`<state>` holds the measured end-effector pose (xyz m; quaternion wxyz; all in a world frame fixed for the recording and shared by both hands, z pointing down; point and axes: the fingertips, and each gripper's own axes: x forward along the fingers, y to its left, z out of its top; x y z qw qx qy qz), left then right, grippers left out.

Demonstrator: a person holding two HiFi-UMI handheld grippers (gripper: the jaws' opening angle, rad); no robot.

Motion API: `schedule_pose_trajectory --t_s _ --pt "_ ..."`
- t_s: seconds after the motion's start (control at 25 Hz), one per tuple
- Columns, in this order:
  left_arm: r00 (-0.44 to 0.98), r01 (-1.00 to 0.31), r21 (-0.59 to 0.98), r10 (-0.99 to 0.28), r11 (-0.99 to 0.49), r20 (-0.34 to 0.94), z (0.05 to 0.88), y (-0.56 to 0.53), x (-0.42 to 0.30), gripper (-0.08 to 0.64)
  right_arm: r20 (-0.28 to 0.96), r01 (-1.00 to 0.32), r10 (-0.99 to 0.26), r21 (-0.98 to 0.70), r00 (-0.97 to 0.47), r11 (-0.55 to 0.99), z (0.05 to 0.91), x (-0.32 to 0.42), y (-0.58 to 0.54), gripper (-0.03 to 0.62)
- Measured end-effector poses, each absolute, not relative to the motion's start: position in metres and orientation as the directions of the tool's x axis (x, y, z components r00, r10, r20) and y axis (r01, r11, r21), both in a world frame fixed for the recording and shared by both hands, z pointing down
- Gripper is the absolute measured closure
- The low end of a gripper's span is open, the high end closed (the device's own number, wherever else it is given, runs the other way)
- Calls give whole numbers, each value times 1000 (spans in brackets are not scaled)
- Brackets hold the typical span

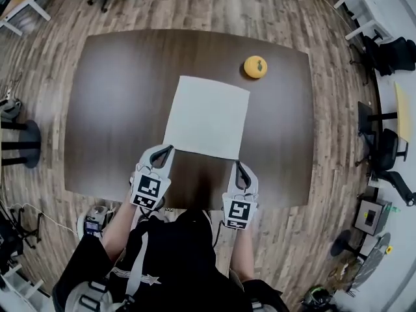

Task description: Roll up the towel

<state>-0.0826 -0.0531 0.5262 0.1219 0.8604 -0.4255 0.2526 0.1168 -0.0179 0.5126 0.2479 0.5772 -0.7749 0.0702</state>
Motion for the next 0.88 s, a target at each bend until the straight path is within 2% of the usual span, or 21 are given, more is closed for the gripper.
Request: schedule_pose_trajectory --t_s 0.28,0.44,0.52,0.6,0.76,0.88 --pt "509 -755 -21 -605 -656 613 569 -60 -86 549 570 -865 -775 205 -274 457 563 111 -29 588" --pt "509 -626 -92 -495 -775 704 596 -57 -85 547 656 -767 -687 253 -312 590 591 109 -21 588" --pt "515 -539 -101 -422 -836 746 608 -53 -81 491 695 -698 -635 268 -337 664 605 107 -19 575" --pt "511 -464 -115 -371 -878 775 617 -50 -76 486 734 -632 -578 266 -356 728 619 108 -15 497" --pt "465 -323 -132 -279 -937 840 634 -43 -78 403 797 -512 -487 269 -357 816 640 112 -10 480" --pt "412 -236 -159 -247 -959 877 649 -40 -89 388 836 -430 -429 266 -343 863 654 115 -6 459"
